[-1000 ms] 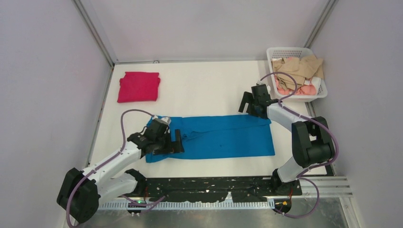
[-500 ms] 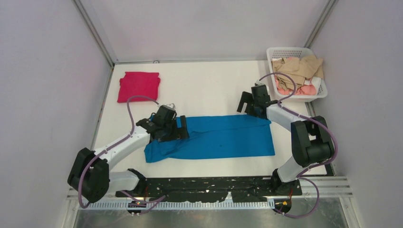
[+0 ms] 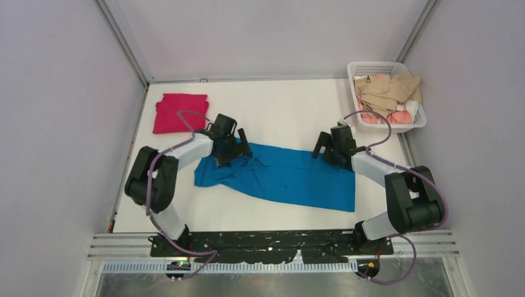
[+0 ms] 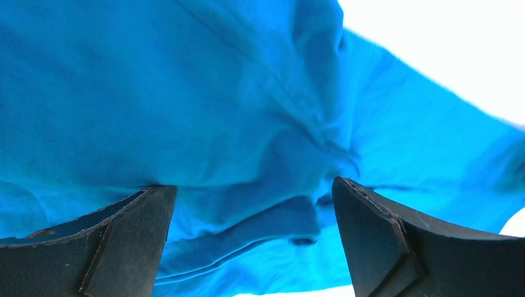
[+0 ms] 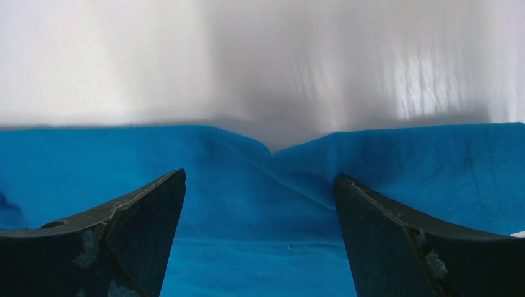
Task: Fold and stack the t-shirts
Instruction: Rotate the tshirt 90 degrees
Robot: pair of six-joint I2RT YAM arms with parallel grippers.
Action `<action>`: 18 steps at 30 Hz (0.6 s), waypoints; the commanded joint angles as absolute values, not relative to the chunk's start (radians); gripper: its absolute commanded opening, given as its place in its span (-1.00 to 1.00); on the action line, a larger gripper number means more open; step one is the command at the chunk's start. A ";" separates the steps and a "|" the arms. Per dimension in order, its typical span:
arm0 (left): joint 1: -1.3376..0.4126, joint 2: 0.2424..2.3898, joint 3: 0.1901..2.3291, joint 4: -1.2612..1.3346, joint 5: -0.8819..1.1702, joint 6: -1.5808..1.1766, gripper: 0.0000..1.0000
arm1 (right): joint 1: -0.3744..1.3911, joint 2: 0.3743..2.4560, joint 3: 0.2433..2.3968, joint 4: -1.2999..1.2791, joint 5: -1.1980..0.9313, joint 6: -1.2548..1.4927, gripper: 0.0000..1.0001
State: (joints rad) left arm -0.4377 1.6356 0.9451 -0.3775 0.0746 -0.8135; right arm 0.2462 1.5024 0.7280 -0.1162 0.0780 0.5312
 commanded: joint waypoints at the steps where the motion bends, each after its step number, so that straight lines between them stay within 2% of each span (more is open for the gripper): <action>1: -0.433 1.877 1.207 -0.460 0.060 -0.798 0.98 | 0.260 1.374 0.600 -0.257 0.107 0.614 0.91; 4: -0.433 2.025 1.442 -0.527 0.079 -0.784 0.98 | 0.302 1.265 0.505 -0.337 0.112 0.659 0.91; 9: -0.431 2.329 1.975 -0.723 0.151 -0.737 0.98 | 0.461 1.088 0.431 -0.400 0.003 0.710 0.90; 10: -0.429 2.403 2.102 -0.766 0.189 -0.740 0.81 | 0.512 1.082 0.411 -0.373 -0.063 0.714 0.91; 11: -0.427 2.484 2.249 -0.843 0.214 -0.744 0.48 | 0.535 1.085 0.401 -0.338 -0.093 0.726 0.91; 13: -0.418 2.609 2.492 -0.953 0.252 -0.744 0.52 | 0.604 1.111 0.380 -0.323 -0.135 0.729 0.91; 15: -0.399 2.638 2.507 -0.923 0.326 -0.774 0.60 | 0.700 1.140 0.384 -0.330 -0.142 0.715 0.90; 18: -0.374 2.559 2.319 -0.782 0.365 -0.803 0.82 | 0.811 1.164 0.404 -0.310 -0.207 0.699 0.90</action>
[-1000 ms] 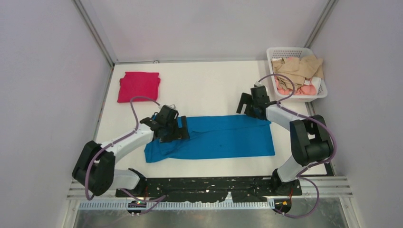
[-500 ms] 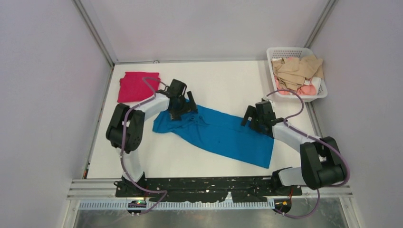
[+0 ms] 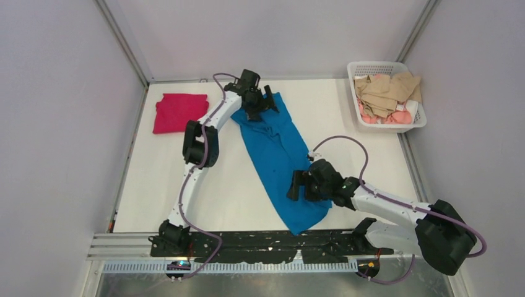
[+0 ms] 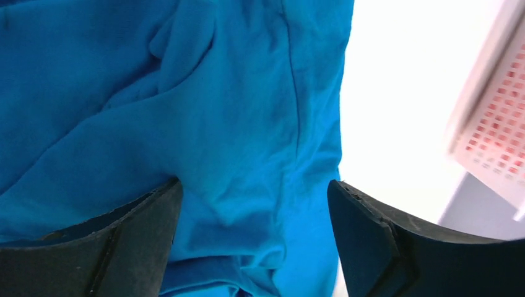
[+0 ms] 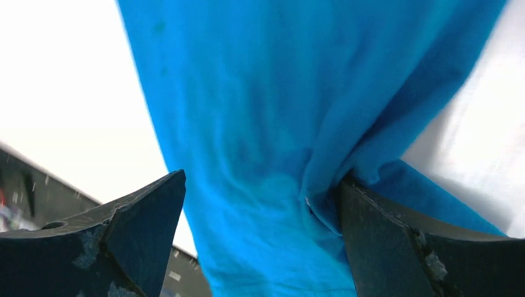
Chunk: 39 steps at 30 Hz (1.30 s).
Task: Fold and stack the t-shirts
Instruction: Rotate the tshirt 90 degrees
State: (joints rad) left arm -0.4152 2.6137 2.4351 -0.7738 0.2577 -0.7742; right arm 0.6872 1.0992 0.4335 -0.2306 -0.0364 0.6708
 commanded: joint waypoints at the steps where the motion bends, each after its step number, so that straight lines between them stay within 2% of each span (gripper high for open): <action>1: -0.372 2.529 2.293 -0.764 0.338 -0.795 0.93 | 0.876 1.171 0.419 -0.295 -0.217 0.702 0.91; 2: -0.371 2.521 2.296 -0.773 0.303 -0.780 0.99 | 0.907 1.180 0.430 -0.289 -0.236 0.701 0.91; 6: -0.359 2.559 2.415 -0.819 0.305 -0.740 0.99 | 1.066 1.223 0.488 -0.203 -0.297 0.684 0.90; 8: -0.350 2.569 2.424 -0.782 0.337 -0.739 0.99 | 1.105 1.240 0.539 -0.235 -0.246 0.670 0.91; 10: -0.347 2.568 2.427 -0.757 0.358 -0.717 0.99 | 1.114 1.235 0.623 -0.377 -0.117 0.649 0.90; 13: -0.344 2.541 2.447 -0.754 0.351 -0.660 0.99 | 1.114 1.186 0.712 -0.512 0.150 0.616 0.90; 15: -0.342 2.495 2.445 -0.755 0.371 -0.633 0.99 | 1.106 1.153 0.759 -0.547 0.254 0.612 0.90; 18: -0.342 2.394 2.419 -0.761 0.384 -0.585 0.99 | 1.023 1.137 0.812 -0.524 0.289 0.620 0.90; 21: -0.342 2.250 2.353 -0.775 0.344 -0.533 0.99 | 0.899 1.188 0.872 -0.441 0.201 0.576 0.91; 23: -0.342 2.107 2.225 -0.767 0.304 -0.491 0.99 | 0.795 1.247 0.928 -0.371 0.193 0.574 0.90; 26: -0.341 1.897 1.965 -0.729 0.205 -0.451 0.99 | 0.765 1.408 1.076 -0.332 0.238 0.481 0.91; 29: -0.330 1.661 1.609 -0.602 0.113 -0.446 0.99 | 0.764 1.586 1.256 -0.407 0.248 0.341 0.90; 33: -0.326 1.353 1.181 -0.442 -0.027 -0.473 0.99 | 0.765 1.805 1.485 -0.500 0.301 0.302 0.90; 36: -0.326 1.185 0.955 -0.423 -0.118 -0.550 0.99 | 0.769 1.906 1.527 -0.524 0.309 0.338 0.90; 39: -0.327 1.054 0.789 -0.368 -0.110 -0.569 0.99 | 0.784 1.961 1.533 -0.523 0.291 0.356 0.90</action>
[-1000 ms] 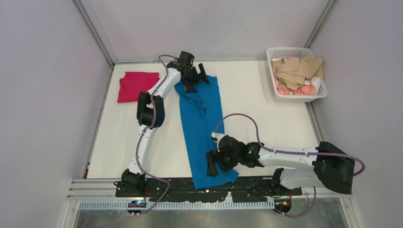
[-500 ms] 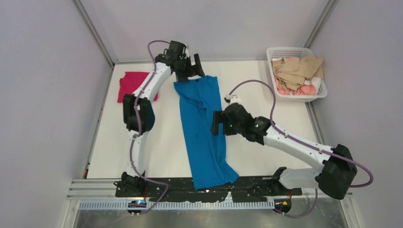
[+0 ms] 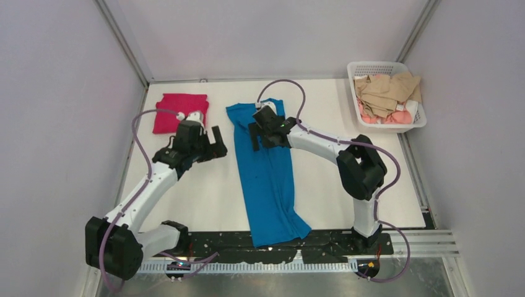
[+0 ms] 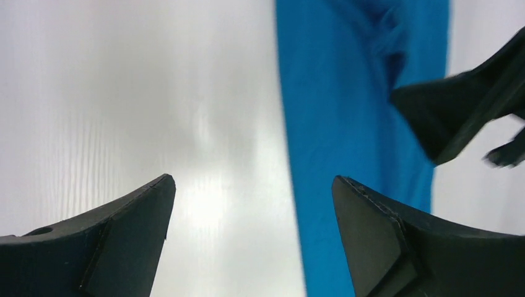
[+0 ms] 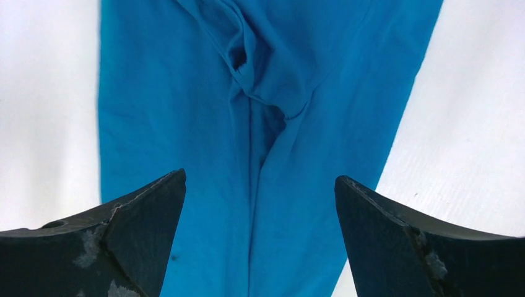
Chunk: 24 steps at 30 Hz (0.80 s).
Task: Fold and stack the t-shirts
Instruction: Rotate the tshirt 90 degrees
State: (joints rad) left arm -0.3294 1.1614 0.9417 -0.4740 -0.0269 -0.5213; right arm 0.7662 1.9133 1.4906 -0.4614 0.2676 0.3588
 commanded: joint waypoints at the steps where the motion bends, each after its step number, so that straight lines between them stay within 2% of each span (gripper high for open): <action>1: -0.325 1.031 0.752 -0.375 -0.111 -0.580 0.99 | 0.795 1.987 1.536 -0.533 0.293 0.359 0.90; 6: -0.327 0.944 0.617 -0.334 -0.070 -0.634 0.99 | 0.812 2.070 1.558 -0.536 0.268 0.392 0.90; 12: -0.326 0.932 0.582 -0.305 -0.045 -0.661 0.99 | 0.812 2.186 1.642 -0.537 0.242 0.480 0.90; 16: -0.327 0.941 0.582 -0.300 -0.046 -0.660 0.99 | 0.810 2.296 1.781 -0.653 0.295 0.543 0.91; 24: -0.327 0.956 0.592 -0.308 -0.084 -0.648 0.99 | 0.782 2.486 2.199 -0.816 0.332 0.602 0.93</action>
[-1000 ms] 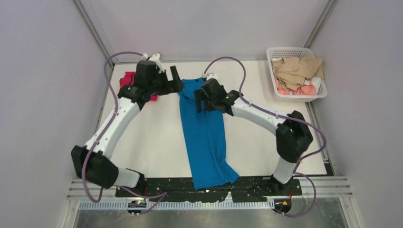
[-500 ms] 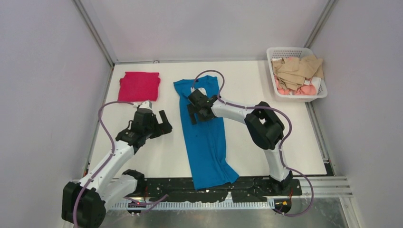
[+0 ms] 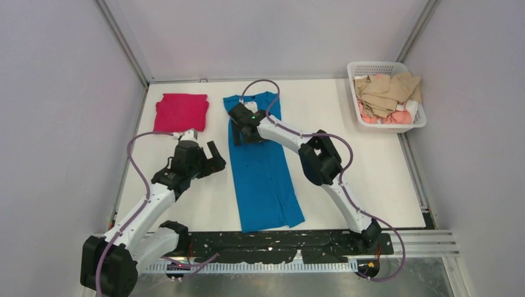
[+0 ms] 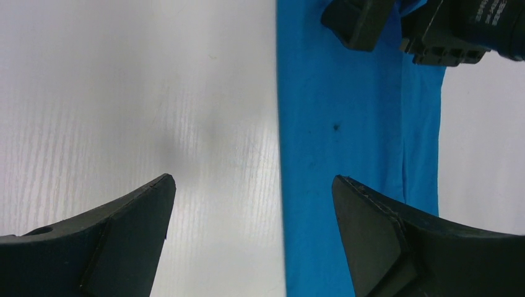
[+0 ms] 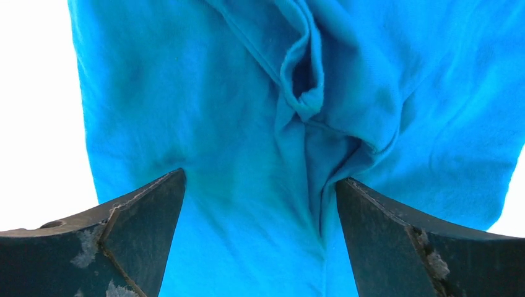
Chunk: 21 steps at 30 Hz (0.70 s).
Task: Fold and stack the t-shirts
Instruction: Rotate the tshirt 90 degrees
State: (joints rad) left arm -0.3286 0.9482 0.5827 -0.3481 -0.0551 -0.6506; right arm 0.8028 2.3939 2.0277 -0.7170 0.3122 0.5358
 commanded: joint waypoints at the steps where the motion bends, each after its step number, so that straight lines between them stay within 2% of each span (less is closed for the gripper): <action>1: -0.327 0.961 0.594 -0.306 -0.084 -0.646 0.99 | 0.779 2.503 2.221 -0.815 0.325 0.606 0.92; 7: -0.327 0.984 0.604 -0.331 -0.053 -0.643 0.99 | 0.742 2.537 2.333 -0.730 0.194 0.667 0.90; 11: -0.328 0.966 0.570 -0.337 0.094 -0.671 0.99 | 0.748 2.386 2.250 -0.643 0.185 0.612 0.90; 15: -0.407 0.904 0.490 -0.349 0.148 -0.736 0.99 | 0.759 2.092 1.952 -0.513 0.210 0.552 0.91; 17: -0.470 0.845 0.449 -0.374 0.136 -0.771 0.99 | 0.760 1.928 1.670 -0.447 0.221 0.548 0.90; 21: -0.607 0.738 0.343 -0.403 0.107 -0.879 0.99 | 0.762 1.587 1.279 -0.397 0.233 0.583 0.91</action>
